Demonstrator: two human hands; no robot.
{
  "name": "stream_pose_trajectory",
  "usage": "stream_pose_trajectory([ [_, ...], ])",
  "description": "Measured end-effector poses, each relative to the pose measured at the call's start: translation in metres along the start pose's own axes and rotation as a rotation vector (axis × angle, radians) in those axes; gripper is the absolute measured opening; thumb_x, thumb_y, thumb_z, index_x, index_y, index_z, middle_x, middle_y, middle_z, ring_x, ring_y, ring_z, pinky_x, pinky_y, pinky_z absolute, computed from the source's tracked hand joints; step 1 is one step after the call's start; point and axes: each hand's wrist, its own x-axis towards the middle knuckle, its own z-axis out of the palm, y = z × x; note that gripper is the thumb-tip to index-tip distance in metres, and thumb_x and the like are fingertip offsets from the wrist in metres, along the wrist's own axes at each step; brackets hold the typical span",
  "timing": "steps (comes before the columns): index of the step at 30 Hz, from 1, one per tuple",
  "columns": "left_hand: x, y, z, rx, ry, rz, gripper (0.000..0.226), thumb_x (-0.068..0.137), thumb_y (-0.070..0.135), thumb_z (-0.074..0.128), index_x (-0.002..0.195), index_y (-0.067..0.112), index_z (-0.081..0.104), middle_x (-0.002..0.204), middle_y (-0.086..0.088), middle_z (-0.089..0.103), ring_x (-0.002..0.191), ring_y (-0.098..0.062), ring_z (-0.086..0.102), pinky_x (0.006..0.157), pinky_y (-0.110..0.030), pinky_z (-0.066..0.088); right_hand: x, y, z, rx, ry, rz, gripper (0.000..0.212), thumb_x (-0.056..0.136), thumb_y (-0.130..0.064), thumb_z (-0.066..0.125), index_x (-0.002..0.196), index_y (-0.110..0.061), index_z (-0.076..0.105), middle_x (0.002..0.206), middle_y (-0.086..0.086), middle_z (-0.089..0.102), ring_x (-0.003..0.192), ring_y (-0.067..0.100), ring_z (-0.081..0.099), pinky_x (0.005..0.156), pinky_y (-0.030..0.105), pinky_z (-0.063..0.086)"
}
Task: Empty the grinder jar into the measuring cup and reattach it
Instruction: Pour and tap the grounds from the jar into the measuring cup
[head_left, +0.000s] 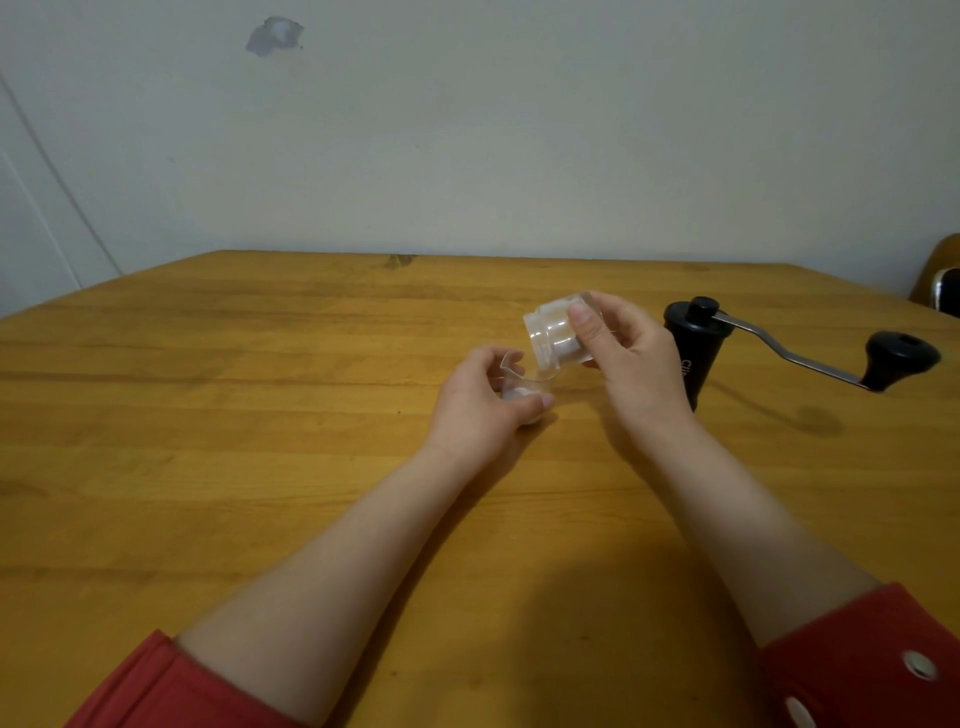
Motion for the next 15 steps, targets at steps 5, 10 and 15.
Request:
stream_pose_trajectory([
  [5,0.0032,-0.0024,-0.0003,0.068,0.013,0.018,0.053,0.072,0.011,0.085,0.119,0.016,0.06,0.111,0.002,0.068,0.1,-0.012,0.065,0.084,-0.015,0.049,0.0005,0.0004,0.0002,0.016,0.001,0.002,0.045,0.088,-0.045,0.065,0.122,-0.016,0.066,0.113,0.003,0.071,0.104,0.021,0.067,0.094,0.049,0.053],
  [10,0.0036,-0.0036,-0.0007,0.067,0.018,0.018,0.054,0.071,0.011,0.085,0.118,0.018,0.06,0.109,0.003,0.067,0.096,-0.008,0.064,0.073,-0.003,0.046,0.0015,0.0021,-0.0013,0.008,-0.014,-0.002,0.046,0.089,-0.047,0.064,0.123,-0.018,0.066,0.114,0.002,0.071,0.105,0.02,0.067,0.095,0.047,0.054],
  [15,0.0033,-0.003,-0.0003,0.09,0.004,0.024,0.054,0.072,0.014,0.085,0.12,0.018,0.06,0.112,0.003,0.067,0.101,-0.01,0.064,0.085,-0.014,0.048,0.0012,0.0014,-0.0011,0.018,-0.005,0.002,0.057,0.074,-0.065,0.061,0.114,-0.025,0.069,0.106,-0.004,0.073,0.096,0.01,0.068,0.079,0.026,0.056],
])
